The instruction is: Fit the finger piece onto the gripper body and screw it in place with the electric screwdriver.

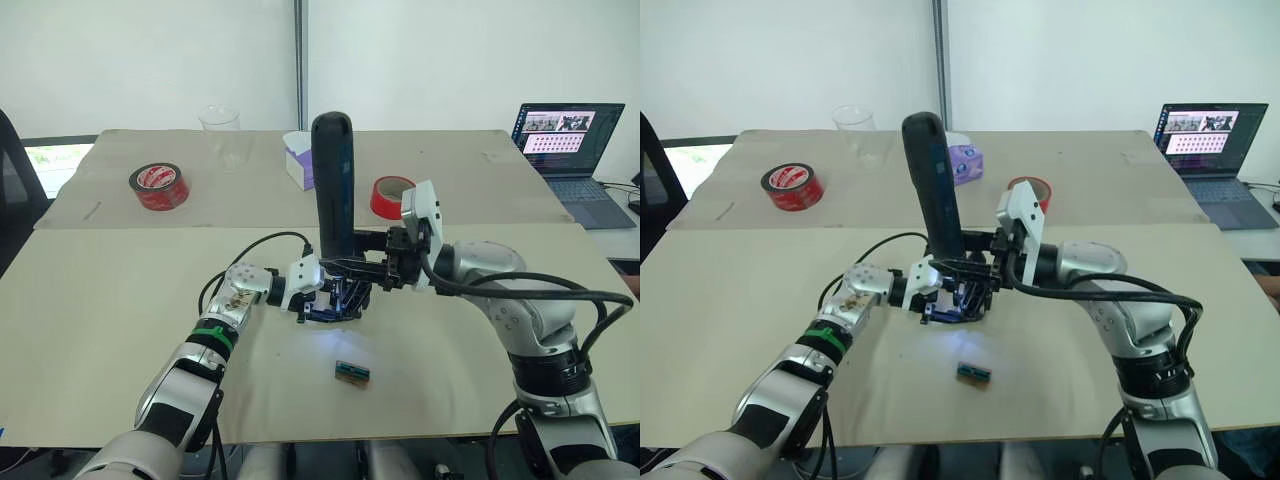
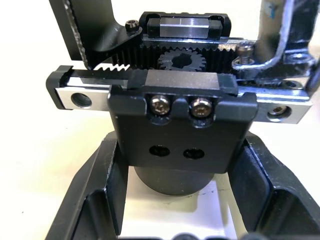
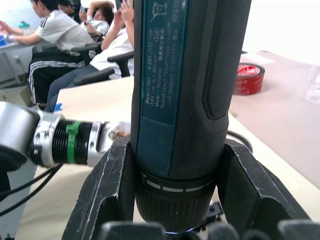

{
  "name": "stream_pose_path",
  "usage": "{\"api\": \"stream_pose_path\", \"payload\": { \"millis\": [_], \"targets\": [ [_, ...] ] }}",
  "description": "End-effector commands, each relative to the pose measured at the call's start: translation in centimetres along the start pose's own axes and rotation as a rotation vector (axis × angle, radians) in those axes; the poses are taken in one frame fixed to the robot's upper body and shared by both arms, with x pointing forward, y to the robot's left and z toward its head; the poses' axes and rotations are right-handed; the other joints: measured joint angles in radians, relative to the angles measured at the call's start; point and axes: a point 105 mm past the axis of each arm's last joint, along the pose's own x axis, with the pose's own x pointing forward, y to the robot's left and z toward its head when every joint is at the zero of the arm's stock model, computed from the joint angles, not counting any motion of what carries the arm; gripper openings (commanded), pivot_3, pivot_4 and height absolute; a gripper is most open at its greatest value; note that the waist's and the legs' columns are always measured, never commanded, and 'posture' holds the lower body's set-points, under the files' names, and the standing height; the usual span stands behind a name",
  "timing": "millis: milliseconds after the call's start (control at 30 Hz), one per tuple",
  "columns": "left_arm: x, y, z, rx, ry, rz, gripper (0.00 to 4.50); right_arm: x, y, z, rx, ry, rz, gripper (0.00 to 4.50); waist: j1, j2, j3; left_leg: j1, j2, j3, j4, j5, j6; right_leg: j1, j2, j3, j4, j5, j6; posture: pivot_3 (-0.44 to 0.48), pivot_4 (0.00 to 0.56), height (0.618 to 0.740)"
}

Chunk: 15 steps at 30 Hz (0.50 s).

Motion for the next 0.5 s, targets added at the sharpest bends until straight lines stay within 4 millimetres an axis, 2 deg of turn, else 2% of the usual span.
{"api": "stream_pose_path", "payload": {
  "millis": [33, 167, 500],
  "targets": [
    [-0.3, 0.7, 0.7, 0.031, 0.000, 0.022, 2.28, -0.8, -0.7, 4.0, -0.089, -0.107, -0.035, 1.89, 0.000, 0.000, 0.000, 0.000, 0.000, 0.000, 0.000, 0.000, 0.000, 0.000, 0.000, 0.000, 0.000, 0.000, 0.000, 0.000, 0.150, 0.740],
    [-0.2, 0.6, 0.7, 0.030, -0.003, 0.020, 2.28, -1.3, -1.4, 3.8, -0.075, -0.100, -0.066, 1.89, 0.000, 0.000, 0.000, -0.001, 0.000, 0.000, 0.000, 0.000, 0.000, 0.000, 0.000, -0.001, -0.001, 0.000, 0.000, 0.000, 0.150, 0.740],
    [-0.1, 0.6, 0.8, 0.029, -0.007, 0.018, 2.28, -1.4, -1.0, 2.3, -0.048, -0.064, -0.061, 1.89, 0.000, 0.000, 0.000, -0.001, 0.000, 0.000, 0.000, 0.000, 0.000, 0.000, 0.000, 0.000, -0.001, 0.000, 0.000, 0.000, 0.150, 0.740]
  ]
}}
